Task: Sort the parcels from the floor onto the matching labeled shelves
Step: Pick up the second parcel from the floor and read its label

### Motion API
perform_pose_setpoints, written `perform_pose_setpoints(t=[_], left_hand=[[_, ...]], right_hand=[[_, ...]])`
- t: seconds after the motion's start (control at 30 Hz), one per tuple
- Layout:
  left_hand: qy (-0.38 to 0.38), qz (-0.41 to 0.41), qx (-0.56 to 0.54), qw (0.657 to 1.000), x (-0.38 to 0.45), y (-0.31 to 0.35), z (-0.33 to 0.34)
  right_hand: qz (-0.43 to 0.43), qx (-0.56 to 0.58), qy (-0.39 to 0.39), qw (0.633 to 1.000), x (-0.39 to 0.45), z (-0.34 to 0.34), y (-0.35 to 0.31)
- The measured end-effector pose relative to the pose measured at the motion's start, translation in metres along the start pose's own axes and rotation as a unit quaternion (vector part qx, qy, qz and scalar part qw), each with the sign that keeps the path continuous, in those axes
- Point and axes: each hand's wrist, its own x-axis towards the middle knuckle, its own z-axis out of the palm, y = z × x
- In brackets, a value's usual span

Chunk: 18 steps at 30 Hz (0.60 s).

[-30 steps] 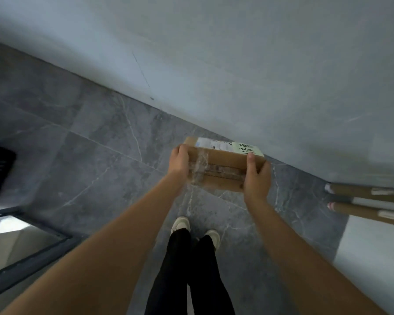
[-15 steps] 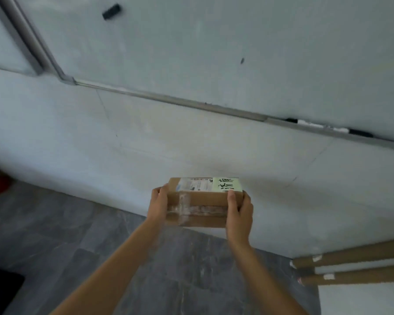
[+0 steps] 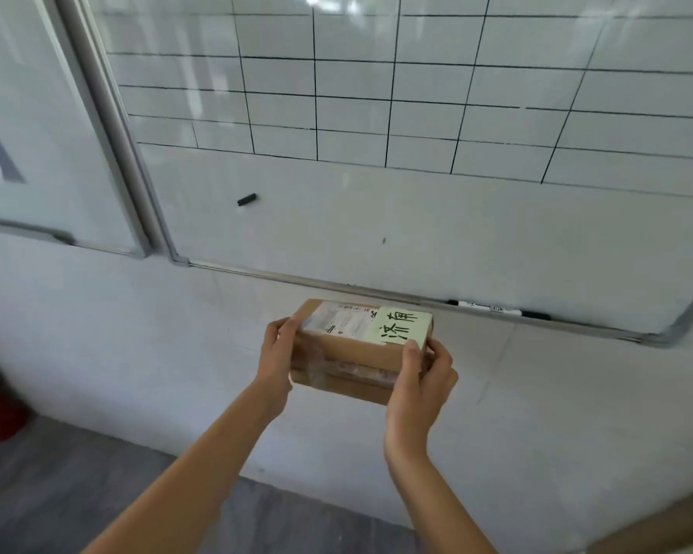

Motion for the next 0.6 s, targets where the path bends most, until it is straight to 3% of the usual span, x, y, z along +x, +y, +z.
perform_pose_setpoints(t=[0.17, 0.3, 0.5, 0.6], left_hand=[[-0.037, 0.015, -0.046, 0.998, -0.017, 0.027, 0.003], [-0.019, 0.043, -0.059, 0.997, -0.028, 0.042, 0.004], [-0.036, 0.139, -0.035, 0.989, -0.04, 0.073, 0.001], [-0.062, 0.179, 0.005, 0.982, -0.039, 0.085, -0.002]], right_hand=[[-0.019, 0.05, -0.004, 0.999, -0.002, 0.004, -0.027], [-0.035, 0.061, -0.029, 0.997, -0.01, -0.004, -0.036], [0.1, 0.094, -0.135, 0.981, -0.003, -0.033, -0.046], [0.105, 0.064, -0.176, 0.977, 0.007, -0.043, -0.055]])
